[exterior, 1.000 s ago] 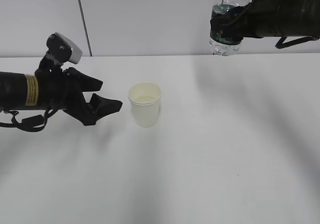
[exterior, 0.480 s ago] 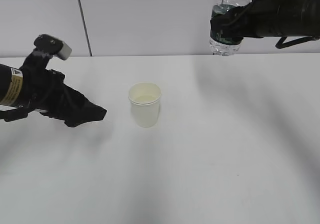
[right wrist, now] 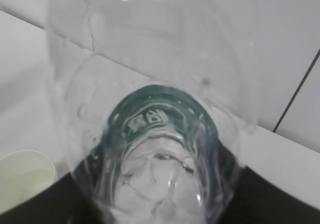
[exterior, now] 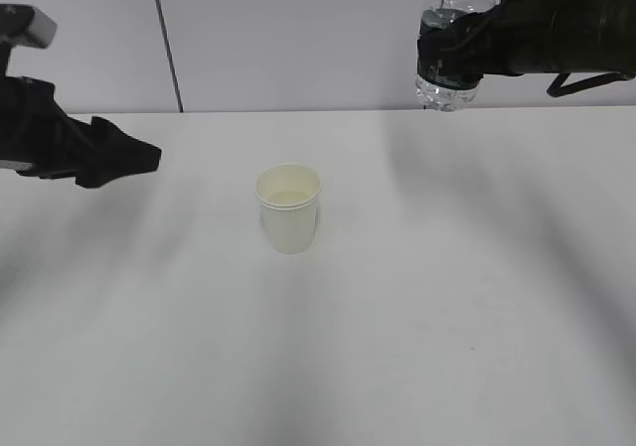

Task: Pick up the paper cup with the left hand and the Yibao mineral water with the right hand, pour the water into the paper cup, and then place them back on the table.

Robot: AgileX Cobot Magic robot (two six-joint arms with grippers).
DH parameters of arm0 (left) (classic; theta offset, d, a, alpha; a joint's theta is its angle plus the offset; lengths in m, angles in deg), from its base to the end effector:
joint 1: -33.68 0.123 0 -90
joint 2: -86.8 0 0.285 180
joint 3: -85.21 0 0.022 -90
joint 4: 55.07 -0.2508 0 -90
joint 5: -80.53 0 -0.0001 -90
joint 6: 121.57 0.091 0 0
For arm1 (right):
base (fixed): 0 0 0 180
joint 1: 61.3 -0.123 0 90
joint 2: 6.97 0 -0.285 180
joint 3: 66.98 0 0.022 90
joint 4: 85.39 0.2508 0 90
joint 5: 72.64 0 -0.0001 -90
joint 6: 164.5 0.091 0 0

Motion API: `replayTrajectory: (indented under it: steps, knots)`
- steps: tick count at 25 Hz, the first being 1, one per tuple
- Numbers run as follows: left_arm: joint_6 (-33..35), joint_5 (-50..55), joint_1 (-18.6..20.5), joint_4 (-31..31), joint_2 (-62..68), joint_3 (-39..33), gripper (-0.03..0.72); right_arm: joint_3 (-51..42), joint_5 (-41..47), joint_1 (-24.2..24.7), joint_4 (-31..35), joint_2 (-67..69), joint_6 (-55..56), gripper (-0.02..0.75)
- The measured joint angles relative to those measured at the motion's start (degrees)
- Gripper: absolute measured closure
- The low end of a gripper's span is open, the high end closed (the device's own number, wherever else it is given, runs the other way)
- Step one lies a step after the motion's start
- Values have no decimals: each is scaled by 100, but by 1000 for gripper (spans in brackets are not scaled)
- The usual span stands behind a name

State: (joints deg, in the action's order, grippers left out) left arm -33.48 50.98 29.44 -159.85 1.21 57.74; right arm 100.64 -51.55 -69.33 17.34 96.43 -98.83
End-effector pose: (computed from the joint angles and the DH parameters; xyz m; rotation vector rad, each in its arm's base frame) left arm 0.3037 -0.0659 0.2418 0.6216 2.1210 -0.4592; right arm 0.3728 0.0849 0.2806 -0.5461 1.8452 0.3152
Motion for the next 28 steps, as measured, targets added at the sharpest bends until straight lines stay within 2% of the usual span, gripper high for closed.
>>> replayTrajectory:
  steps: [9, 21, 28]
  knots:
    - [-26, -6, 307, 0, -1238, -66, 133, 0, 26, 0, 0, 0, 0, 350]
    - [-326, 315, 307, 0, -3524, -1606, 133, 0, 39, 0, 0, 0, 0, 350]
    - [-533, 394, 307, 0, -4673, -2229, 133, 0, 39, 0, 0, 0, 0, 350]
